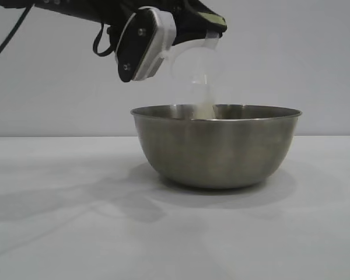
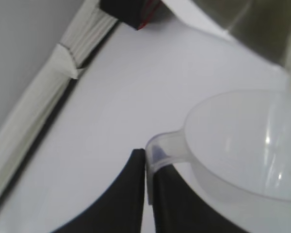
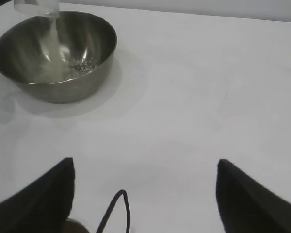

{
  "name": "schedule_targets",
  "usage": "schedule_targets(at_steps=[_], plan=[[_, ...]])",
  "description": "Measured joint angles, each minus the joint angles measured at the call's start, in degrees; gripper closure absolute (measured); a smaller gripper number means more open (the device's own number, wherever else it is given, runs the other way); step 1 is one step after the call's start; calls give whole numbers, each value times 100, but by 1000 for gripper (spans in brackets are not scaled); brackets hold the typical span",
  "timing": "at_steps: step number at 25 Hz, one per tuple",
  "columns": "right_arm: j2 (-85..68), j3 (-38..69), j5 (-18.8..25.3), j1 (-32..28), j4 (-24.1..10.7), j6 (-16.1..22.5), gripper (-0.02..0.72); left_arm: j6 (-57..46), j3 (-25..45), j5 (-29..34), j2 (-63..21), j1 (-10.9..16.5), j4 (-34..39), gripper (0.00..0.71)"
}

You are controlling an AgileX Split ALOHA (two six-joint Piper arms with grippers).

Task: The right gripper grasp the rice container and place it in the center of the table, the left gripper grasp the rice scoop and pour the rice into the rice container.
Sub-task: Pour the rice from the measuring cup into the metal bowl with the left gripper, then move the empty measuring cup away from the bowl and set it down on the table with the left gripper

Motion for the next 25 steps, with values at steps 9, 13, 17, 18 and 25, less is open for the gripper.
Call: schedule_targets(at_steps=[9,13,17,18,25], plan=[[0,0,0,0,-26,9,165,-4134,0,-418,0,0,-4048,710],[0,0,0,0,-39,9,165,-5565,0,-286,0,0,-5678,710],[0,0,0,0,-39,9,165,-6382,0,356,-11,0,-6719,710],[0,0,0,0,-39,9,165,-6610,0,513,-11,11,-6947,710],[0,0,0,0,-48,9,165,-9342,718,1136,-174,842,-6351,710]])
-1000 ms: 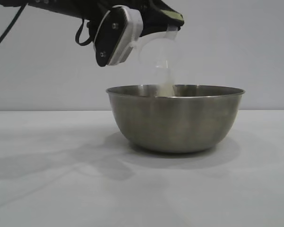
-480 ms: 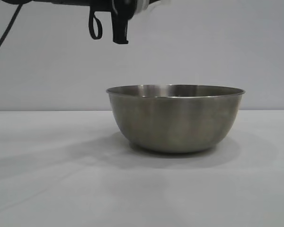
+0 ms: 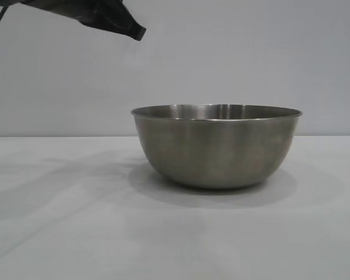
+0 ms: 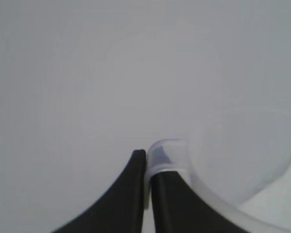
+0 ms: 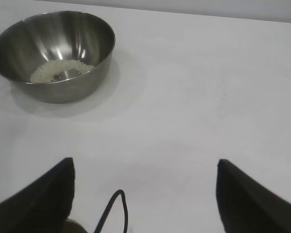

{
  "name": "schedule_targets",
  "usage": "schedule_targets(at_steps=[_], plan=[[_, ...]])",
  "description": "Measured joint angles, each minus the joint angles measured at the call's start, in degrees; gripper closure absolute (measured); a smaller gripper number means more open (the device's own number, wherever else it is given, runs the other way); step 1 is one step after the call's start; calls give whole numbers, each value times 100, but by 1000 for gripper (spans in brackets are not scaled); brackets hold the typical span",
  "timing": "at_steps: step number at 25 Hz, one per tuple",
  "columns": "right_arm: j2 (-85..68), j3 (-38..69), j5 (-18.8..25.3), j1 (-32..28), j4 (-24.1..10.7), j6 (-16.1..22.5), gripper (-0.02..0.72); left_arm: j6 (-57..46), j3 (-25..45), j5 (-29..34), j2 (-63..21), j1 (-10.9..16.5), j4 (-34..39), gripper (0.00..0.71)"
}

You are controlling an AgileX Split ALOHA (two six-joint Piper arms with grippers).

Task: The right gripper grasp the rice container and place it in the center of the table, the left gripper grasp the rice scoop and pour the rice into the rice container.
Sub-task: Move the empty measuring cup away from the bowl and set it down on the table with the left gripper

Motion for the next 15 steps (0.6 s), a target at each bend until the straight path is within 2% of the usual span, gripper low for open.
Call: schedule_targets(at_steps=[3,5,9,15], plan=[[0,0,0,0,0,3,165,-963,504,-63,0,445,941,710],[0,0,0,0,0,12,165,-1244,788,-260,0,619,1422,710],[0,0,0,0,0,12,165,-1359,1162,-625,-9,751,1652,710],[0,0,0,0,0,12,165,-1207,1477,-849,-9,762,1805,710]])
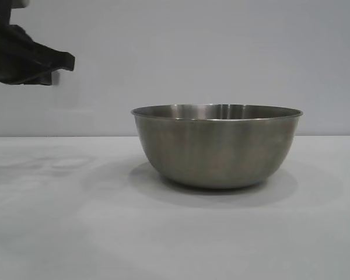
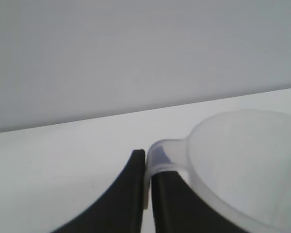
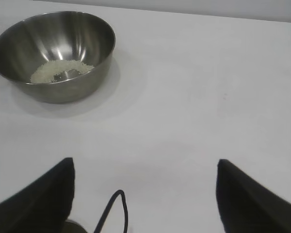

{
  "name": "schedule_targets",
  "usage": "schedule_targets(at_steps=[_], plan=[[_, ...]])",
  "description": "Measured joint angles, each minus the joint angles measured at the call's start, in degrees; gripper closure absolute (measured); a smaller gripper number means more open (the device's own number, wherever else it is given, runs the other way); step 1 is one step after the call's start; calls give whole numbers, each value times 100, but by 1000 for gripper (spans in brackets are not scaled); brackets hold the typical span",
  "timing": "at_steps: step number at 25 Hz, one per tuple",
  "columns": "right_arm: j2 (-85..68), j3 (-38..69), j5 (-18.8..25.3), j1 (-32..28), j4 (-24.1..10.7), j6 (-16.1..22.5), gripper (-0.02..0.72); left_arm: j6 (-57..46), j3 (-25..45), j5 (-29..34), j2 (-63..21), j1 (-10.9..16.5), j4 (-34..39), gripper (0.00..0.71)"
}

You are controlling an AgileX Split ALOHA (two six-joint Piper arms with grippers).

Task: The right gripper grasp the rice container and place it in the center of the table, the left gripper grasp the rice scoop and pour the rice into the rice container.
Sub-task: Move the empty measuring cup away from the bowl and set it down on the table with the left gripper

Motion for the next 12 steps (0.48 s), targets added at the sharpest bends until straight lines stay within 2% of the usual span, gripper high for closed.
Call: schedule_targets(at_steps=[8,12], plan=[[0,0,0,0,0,0,165,94,75,-881,759,0,1,710],[0,0,0,0,0,12,165,102,75,-1039,980,0,-31,710]])
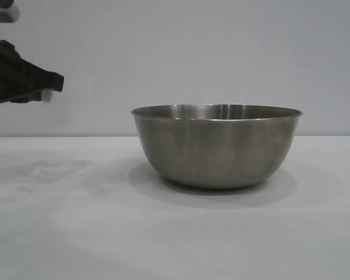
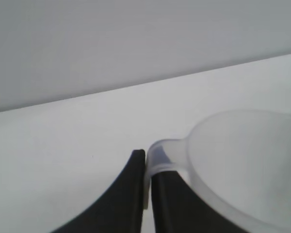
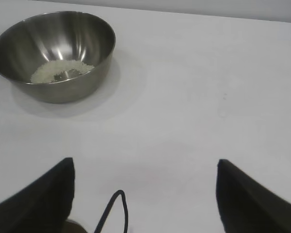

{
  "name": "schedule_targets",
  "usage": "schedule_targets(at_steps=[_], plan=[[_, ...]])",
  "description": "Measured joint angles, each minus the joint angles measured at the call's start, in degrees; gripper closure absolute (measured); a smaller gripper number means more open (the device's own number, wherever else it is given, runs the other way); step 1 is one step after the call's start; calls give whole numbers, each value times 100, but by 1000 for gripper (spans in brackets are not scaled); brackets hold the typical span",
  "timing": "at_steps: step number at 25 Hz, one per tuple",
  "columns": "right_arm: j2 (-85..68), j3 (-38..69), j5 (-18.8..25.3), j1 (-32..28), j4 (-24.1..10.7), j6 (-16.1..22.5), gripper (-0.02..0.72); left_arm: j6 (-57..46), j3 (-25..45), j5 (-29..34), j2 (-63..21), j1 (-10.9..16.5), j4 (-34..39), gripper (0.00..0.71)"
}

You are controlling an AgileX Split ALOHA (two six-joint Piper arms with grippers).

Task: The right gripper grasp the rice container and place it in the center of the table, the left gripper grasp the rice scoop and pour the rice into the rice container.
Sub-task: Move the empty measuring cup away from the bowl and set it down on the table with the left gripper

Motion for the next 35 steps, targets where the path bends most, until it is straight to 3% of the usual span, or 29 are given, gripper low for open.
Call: schedule_targets(at_steps=[4,7,8,10,12,26,35], plan=[[0,0,0,0,0,9,165,0,0,-68,53,0,0,710],[0,0,0,0,0,9,165,4,0,-89,53,0,0,661],[0,0,0,0,0,9,165,4,0,-89,53,0,-3,593],[0,0,0,0,0,9,165,4,0,-89,62,0,-13,592],[0,0,0,0,0,9,165,4,0,-89,102,0,-16,528],[0,0,0,0,0,9,165,-100,1086,-131,125,0,-48,536],[0,0,0,0,0,9,165,-249,1645,-131,-1545,5,-48,536]])
